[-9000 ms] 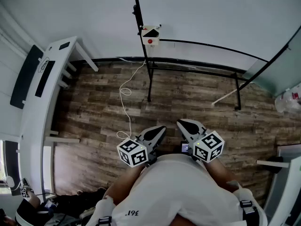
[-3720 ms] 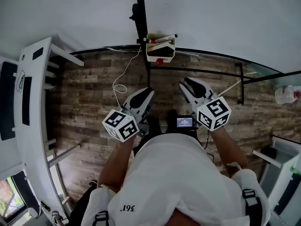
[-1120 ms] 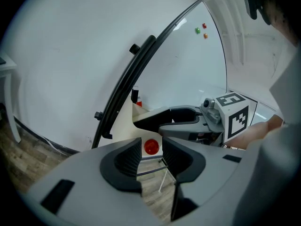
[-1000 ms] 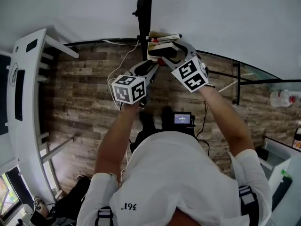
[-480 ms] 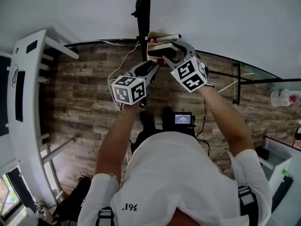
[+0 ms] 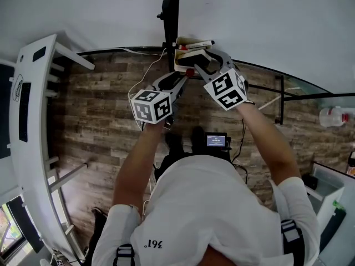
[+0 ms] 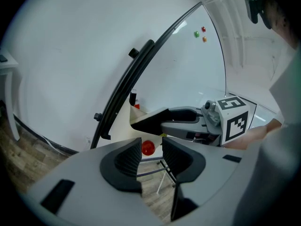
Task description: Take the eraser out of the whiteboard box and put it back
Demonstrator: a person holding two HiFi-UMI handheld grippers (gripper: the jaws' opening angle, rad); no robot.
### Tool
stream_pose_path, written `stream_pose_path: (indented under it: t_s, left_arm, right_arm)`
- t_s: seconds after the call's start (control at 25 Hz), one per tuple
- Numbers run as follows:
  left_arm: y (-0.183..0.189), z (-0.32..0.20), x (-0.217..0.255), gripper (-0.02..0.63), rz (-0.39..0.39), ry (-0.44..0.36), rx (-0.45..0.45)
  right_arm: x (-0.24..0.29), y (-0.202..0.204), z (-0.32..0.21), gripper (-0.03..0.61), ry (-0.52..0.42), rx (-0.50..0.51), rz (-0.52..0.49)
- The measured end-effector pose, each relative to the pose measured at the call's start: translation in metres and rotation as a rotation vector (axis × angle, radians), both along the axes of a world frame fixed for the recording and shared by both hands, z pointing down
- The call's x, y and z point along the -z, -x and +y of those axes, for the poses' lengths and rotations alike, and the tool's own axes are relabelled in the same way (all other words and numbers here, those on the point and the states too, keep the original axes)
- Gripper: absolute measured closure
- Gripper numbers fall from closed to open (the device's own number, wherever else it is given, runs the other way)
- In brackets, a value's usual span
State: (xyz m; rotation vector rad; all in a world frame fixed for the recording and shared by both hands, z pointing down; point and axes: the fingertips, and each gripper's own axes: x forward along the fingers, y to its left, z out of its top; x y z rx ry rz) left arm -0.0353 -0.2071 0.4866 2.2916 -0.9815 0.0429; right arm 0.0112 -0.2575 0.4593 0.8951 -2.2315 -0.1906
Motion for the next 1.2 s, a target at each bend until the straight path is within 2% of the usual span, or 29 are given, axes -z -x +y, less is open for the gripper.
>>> stream_pose_path:
  t_s: [0.72, 1.2]
  left_arm:
    - [-0.005, 0.008, 0.015, 0.488, 0.002, -0.027, -0.002]
    - [0.0, 0.01, 0.03, 0.488, 0.006, -0.058, 0.014]
  right_arm:
    - [0.022, -0.017, 0.011, 0.371, -0.042, -0.033, -0.025]
    - [0.04, -0.02, 0.017, 0.374, -0.076, -0.035, -0.083]
